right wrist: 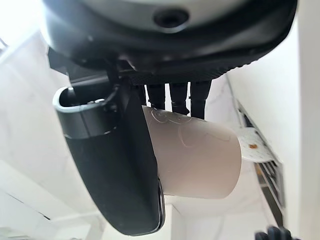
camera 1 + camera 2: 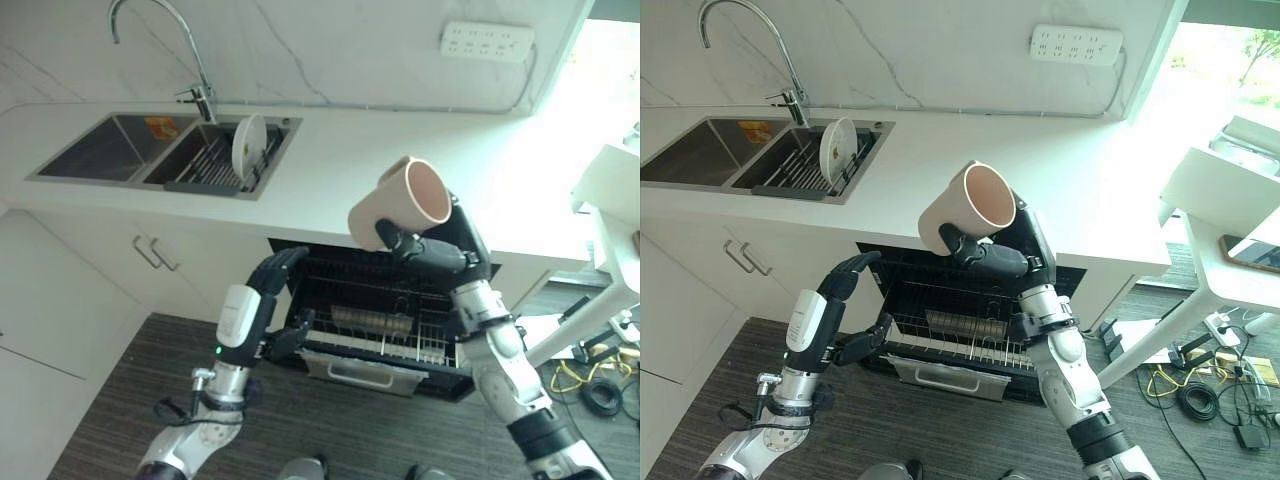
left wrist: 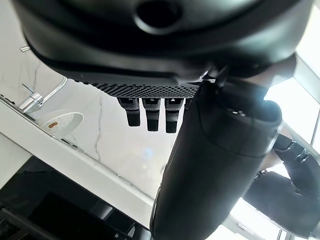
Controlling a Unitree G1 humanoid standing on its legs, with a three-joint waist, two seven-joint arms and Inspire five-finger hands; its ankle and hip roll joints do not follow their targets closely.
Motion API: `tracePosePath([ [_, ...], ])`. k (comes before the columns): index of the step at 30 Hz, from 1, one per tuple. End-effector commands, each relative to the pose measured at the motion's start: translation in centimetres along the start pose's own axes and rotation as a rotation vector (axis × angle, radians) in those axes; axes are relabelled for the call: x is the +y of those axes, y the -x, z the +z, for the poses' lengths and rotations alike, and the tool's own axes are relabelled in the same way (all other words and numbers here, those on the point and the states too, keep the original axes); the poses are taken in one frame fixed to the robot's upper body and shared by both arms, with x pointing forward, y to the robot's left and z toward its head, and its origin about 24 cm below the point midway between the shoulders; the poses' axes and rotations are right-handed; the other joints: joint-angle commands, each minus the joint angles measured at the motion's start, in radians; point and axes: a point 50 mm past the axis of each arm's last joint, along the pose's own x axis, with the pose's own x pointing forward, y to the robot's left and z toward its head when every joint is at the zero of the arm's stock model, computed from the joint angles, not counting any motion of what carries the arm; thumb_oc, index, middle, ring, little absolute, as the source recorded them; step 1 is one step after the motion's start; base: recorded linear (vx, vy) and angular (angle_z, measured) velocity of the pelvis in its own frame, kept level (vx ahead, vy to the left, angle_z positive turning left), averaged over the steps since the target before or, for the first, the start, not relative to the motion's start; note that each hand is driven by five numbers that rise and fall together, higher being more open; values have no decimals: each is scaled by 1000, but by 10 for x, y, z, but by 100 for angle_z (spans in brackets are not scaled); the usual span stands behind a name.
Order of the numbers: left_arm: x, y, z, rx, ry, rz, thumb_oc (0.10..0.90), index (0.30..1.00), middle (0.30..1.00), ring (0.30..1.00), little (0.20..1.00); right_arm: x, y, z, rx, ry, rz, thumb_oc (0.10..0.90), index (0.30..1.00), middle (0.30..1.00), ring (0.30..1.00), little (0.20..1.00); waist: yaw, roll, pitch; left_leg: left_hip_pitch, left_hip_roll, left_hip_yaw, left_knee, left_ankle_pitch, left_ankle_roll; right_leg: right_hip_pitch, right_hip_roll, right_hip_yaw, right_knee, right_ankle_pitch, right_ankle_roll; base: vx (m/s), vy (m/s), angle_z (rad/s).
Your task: Place the dishes in the dishwasher.
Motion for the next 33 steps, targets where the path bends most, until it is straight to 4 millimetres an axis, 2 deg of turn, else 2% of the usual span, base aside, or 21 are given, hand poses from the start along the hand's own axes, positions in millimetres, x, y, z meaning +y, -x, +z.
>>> tracePosePath([
  [1, 33, -21, 4, -149, -61, 70, 800, 900, 900, 900, 900, 30, -16, 35, -187, -24, 199, 400, 300, 300, 300, 300, 15, -38, -59, -39, 55, 36, 46, -87, 8, 56, -49, 49, -81, -35, 100, 0, 0, 0],
  [8, 28, -16, -2, -154, -101, -37, 800, 900, 900, 900, 900, 33, -9, 7, -22, 26, 257, 400, 300, 300, 300, 300, 9, -34, -59, -46, 58, 38, 46, -83, 6, 46, -50, 53, -81, -31, 103, 6, 2, 0],
  [12, 25, -15, -7, -158, -129, -109, 800, 900, 900, 900, 900, 27, -6, -14, 103, 25, 261, 400, 300, 300, 300, 300, 4, -34, -53, -51, 60, 42, 46, -80, 5, 38, -54, 54, -81, -25, 108, 37, 5, -1],
  [17, 22, -16, -9, -168, -139, -166, 800, 900, 900, 900, 900, 17, -4, -25, 208, 103, 280, 400, 300, 300, 300, 300, -6, -37, -35, -61, 67, 45, 46, -75, 3, 27, -57, 54, -81, -18, 109, 6, 5, -5],
  [21, 21, -20, -12, -160, -144, -231, 800, 900, 900, 900, 900, -2, -5, -26, 267, 179, 246, 400, 300, 300, 300, 300, -15, -41, -21, -69, 73, 41, 46, -69, -1, 18, -55, 59, -81, -12, 111, 28, 13, 2],
  [24, 21, -41, -9, -200, -153, -270, 800, 900, 900, 900, 900, -22, -18, -20, 313, 291, 198, 400, 300, 300, 300, 300, -20, -42, 27, -106, 77, 32, 46, -51, -3, -23, -58, 66, -81, 9, 116, -44, 6, 4],
  [25, 22, -43, -9, -205, -154, -271, 800, 900, 900, 900, 900, -23, -20, -18, 314, 298, 194, 400, 300, 300, 300, 300, -21, -42, 32, -110, 77, 31, 46, -50, -3, -27, -58, 67, -81, 11, 116, -181, 8, 9],
  [26, 24, -55, -7, -233, -160, -282, 800, 900, 900, 900, 900, -32, -31, -10, 306, 354, 165, 400, 300, 300, 300, 300, -25, -39, 70, -134, 77, 27, 46, -40, -4, -52, -57, 74, -81, 21, 116, -141, 4, 3],
  [29, 24, -69, -4, -257, -161, -287, 800, 900, 900, 900, 900, -44, -41, -2, 298, 393, 129, 400, 300, 300, 300, 300, -30, -36, 109, -156, 75, 24, 46, -34, -3, -76, -56, 80, -81, 29, 115, -122, 8, 4],
  [33, 25, -78, 0, -273, -158, -289, 800, 900, 900, 900, 900, -58, -43, 4, 300, 421, 96, 400, 300, 300, 300, 300, -34, -30, 145, -173, 71, 24, 46, -27, -2, -94, -58, 85, -81, 38, 116, -44, 12, 1],
])
